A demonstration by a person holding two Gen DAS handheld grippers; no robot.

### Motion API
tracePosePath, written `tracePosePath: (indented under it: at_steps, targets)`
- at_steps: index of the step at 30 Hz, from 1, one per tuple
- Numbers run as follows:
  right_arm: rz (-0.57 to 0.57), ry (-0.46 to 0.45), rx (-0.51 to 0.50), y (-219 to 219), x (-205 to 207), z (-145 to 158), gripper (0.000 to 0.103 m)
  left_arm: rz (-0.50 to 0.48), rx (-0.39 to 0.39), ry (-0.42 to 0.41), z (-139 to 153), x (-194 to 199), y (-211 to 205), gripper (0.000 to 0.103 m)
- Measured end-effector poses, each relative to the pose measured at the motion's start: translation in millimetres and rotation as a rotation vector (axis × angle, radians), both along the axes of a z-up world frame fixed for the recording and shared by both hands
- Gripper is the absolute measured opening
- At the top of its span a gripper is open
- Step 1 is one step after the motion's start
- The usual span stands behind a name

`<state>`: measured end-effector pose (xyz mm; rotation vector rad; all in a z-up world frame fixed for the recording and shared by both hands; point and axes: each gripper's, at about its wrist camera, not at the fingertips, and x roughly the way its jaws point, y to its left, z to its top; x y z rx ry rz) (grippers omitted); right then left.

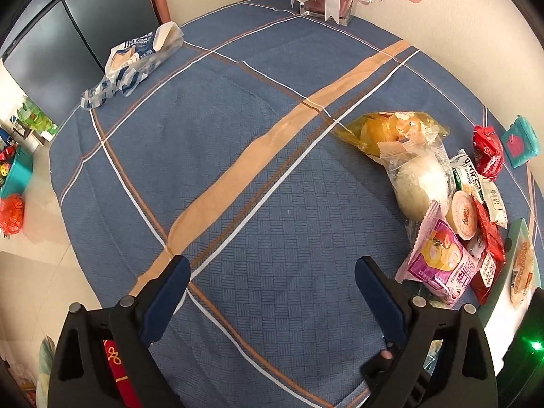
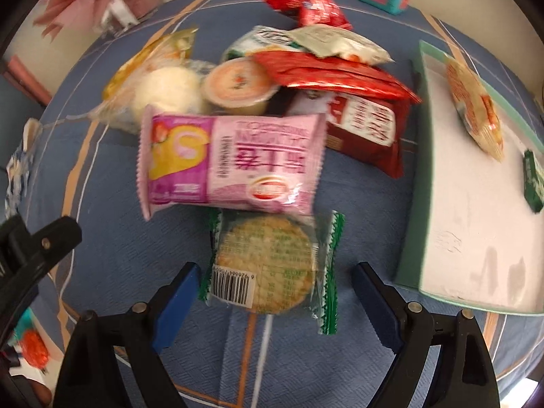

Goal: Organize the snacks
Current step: 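Grasp the round biscuit pack with the right tool while the left tool grasps the pink Swiss roll bag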

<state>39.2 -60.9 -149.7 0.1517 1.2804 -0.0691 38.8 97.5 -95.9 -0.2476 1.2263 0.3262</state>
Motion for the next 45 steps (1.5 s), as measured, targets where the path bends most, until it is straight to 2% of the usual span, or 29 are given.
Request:
tracePosePath:
  at_steps: [6, 11, 17, 25, 33, 38, 45]
  targets:
    - [-0.056, 0.007, 0.080, -22.1, -1.9, 0.2, 0.088, -0.017, -0.039, -0.012, 1.7, 0.8, -7.5, 0.098]
    - [-0.070, 0.010, 0.118, -35.8, -4.2, 1.0, 0.074, -0.083, -0.078, -0.031, 5.9, 5.5, -25.6, 0.098]
    - [-0.084, 0.016, 0.197, -60.1, -0.4, -2.4, 0.069, -0.185, -0.109, -0.028, 6.5, 13.5, -54.0, 0.098]
    - [-0.059, 0.025, 0.209, -88.7, -0.6, 2.7, 0.059, -0.279, -0.147, -0.012, 5.9, 25.7, -80.2, 0.098]
    - [-0.049, 0.037, 0.221, -101.2, -14.2, 7.4, 0.058, -0.454, -0.094, -0.007, 4.5, 40.5, -117.3, 0.098]
    - [-0.040, 0.043, 0.206, -109.1, -17.1, 5.7, 0.058, -0.522, -0.086, -0.007, 2.0, 47.4, -139.6, 0.098]
    - [-0.044, 0.053, 0.210, -117.7, -21.1, 3.8, 0.058, -0.576, -0.011, 0.035, -15.6, 56.2, -167.7, 0.098]
